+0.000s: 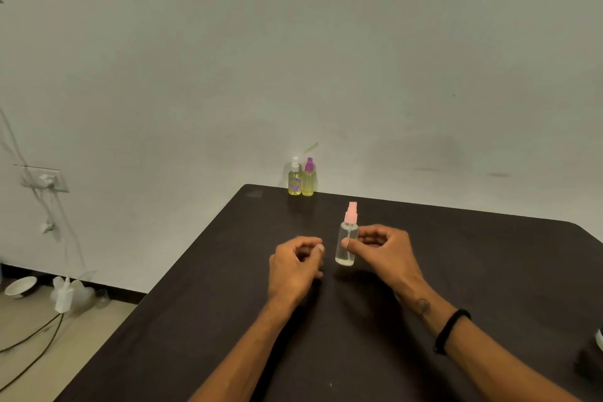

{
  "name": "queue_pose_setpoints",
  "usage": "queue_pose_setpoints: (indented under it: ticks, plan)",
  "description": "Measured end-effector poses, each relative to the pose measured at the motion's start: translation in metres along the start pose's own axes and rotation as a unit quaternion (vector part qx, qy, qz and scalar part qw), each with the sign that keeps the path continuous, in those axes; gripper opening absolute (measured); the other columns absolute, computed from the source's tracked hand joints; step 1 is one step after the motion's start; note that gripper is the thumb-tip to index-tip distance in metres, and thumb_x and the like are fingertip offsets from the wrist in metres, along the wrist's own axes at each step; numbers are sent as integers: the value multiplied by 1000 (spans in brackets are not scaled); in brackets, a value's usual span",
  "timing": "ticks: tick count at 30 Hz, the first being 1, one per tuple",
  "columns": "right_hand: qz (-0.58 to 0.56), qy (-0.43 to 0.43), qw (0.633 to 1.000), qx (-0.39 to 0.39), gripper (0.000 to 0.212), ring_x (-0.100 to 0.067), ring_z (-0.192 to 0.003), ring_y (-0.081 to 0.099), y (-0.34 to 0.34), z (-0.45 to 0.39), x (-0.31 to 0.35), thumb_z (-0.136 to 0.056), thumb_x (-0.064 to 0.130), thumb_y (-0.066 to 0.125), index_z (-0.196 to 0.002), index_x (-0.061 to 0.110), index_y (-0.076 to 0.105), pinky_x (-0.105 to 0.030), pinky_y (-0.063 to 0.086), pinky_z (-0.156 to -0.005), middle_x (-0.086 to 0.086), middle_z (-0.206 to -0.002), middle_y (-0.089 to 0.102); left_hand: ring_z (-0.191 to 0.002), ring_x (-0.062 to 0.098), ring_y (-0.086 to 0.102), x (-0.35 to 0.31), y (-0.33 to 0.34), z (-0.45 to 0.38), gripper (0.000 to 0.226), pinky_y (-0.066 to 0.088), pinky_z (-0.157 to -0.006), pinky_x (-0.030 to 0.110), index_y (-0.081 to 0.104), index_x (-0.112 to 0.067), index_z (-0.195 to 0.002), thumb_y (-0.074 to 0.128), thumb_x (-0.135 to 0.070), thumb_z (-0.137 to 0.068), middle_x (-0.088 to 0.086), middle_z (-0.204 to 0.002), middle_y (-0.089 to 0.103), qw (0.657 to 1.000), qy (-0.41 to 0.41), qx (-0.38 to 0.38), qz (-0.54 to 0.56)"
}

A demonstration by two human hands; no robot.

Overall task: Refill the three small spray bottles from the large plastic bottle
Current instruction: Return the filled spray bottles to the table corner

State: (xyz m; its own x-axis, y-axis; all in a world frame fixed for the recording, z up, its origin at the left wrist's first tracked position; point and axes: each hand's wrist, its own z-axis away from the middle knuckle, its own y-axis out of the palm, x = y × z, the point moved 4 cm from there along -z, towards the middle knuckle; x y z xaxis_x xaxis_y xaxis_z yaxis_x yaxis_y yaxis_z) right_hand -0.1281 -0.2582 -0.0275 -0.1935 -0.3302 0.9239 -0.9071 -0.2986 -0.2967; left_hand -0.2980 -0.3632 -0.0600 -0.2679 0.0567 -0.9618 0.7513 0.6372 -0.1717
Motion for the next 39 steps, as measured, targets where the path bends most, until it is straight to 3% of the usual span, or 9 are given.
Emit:
queue_pose_setpoints:
  ticks: [4,8,15,19,21,24,30,33,39]
  plan:
    - [20,-1,1000,-1,28,-9,-88,75,7,-33,2,-78,23,92,-102,17,78,-20,60,-77,4,-95,78,-59,3,71,5,-4,-28,5,61,-55,21,76,-18,-100,72,-16,-98,-1,-83,75,995,-14,-96,-5]
    - [46,-11,999,5,31,-9,-91,74,14,-67,4,-79,25,91,-105,16,77,-18,57,-77,4,-98,77,-62,9,70,9,-6,-62,7,53,-50,13,77,-16,-98,70,-12,-98,0,-80,75,992,-11,-121,-13]
    - [78,-36,996,-40,30,-7,-86,72,41,-127,5,-79,24,91,-104,13,77,-20,60,-78,3,-94,76,-96,20,72,23,0,-129,14,61,-91,37,76,-14,-106,75,-23,-95,-9,-80,70,988,-19,-148,-50]
    - [81,-33,994,-72,31,-7,-85,72,63,-159,0,-79,28,90,-103,14,77,-25,61,-81,5,-92,76,-109,12,58,32,5,-160,36,47,-95,25,66,-11,-132,72,-21,-98,5,-117,71,984,-38,-150,-89]
    - [85,-32,992,-83,31,-6,-84,71,74,-173,-3,-79,29,89,-103,15,76,-24,60,-80,6,-91,74,-114,25,67,34,8,-174,44,54,-104,36,61,-11,-139,72,-20,-98,9,-132,67,984,-36,-145,-97]
    - [92,-34,990,-102,33,-9,-87,71,86,-189,-8,-80,27,88,-107,13,75,-25,59,-82,5,-93,73,-103,36,74,37,11,-193,46,61,-94,50,58,-10,-140,70,-18,-97,12,-136,65,981,-29,-142,-126]
    - [99,-16,986,-135,35,-14,-93,72,97,-213,-22,-84,30,87,-112,12,75,-31,62,-88,2,-100,75,-96,35,74,39,13,-212,32,61,-90,50,61,-12,-131,63,-18,-100,11,-121,70,979,-19,-134,-154]
    - [100,-15,983,-152,38,-15,-95,73,96,-220,-25,-84,33,87,-113,12,75,-33,61,-90,-1,-105,77,-101,32,71,40,16,-213,20,59,-89,44,64,-16,-119,61,-23,-100,8,-111,72,976,-15,-129,-175]
    - [118,-12,981,-155,34,-16,-93,72,103,-215,-34,-84,25,87,-111,8,75,-21,54,-78,-5,-104,77,-113,33,67,43,17,-215,31,55,-95,45,62,-18,-130,63,-28,-100,8,-119,71,974,-16,-109,-198]
